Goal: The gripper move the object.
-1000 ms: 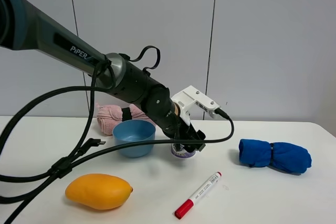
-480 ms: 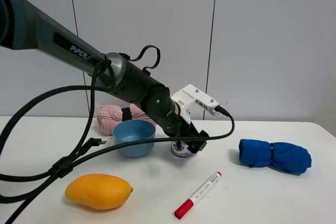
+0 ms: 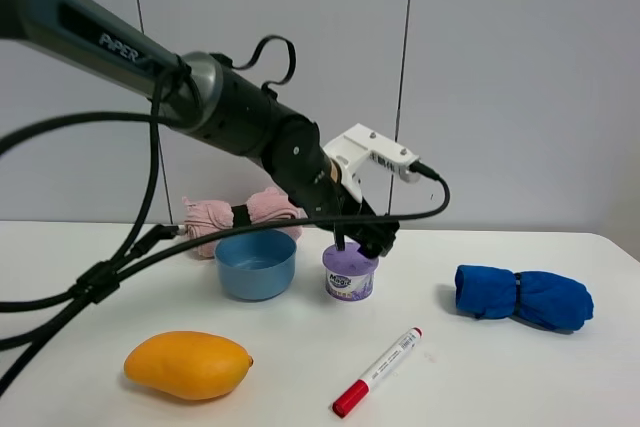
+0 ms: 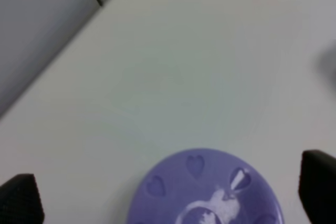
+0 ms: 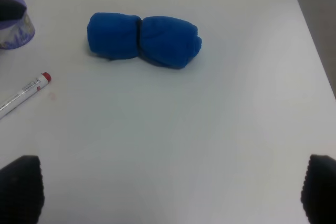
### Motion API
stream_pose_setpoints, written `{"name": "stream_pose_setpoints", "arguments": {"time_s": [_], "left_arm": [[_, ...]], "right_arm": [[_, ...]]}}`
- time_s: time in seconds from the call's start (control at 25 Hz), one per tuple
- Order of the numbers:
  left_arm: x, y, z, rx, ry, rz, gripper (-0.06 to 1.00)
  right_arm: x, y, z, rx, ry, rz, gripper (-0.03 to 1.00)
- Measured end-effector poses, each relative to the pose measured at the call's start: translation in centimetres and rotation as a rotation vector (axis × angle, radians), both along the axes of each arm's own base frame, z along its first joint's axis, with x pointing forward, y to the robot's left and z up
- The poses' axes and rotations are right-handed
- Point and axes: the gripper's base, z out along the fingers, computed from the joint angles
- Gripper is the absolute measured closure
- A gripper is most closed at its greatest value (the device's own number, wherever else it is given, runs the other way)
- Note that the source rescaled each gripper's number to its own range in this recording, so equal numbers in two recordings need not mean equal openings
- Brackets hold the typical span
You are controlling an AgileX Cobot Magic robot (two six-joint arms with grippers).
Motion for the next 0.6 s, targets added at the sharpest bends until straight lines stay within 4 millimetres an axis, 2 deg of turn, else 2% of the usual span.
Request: {"name": "stream_pose_setpoints", "arguments": {"time_s": [0.36,0.48,0.6], "left_arm": [[-1.6,1.5,9.1,-0.046,-0.073,0.022,-0.04],[-1.8,2.8,11.5,-0.053,-0.087,0.046,-0.04],[-1.5,4.9,13.4,-0.049,-0.089,0.093,-0.05]], "right_arm": [[0.0,0.0,0.0,0.0,0.0,0.0,-0.03],[0.0,0.0,0.0,0.0,0.0,0.0,-0.03],[0.0,0.0,0.0,0.0,0.0,0.0,-0.03]]}}
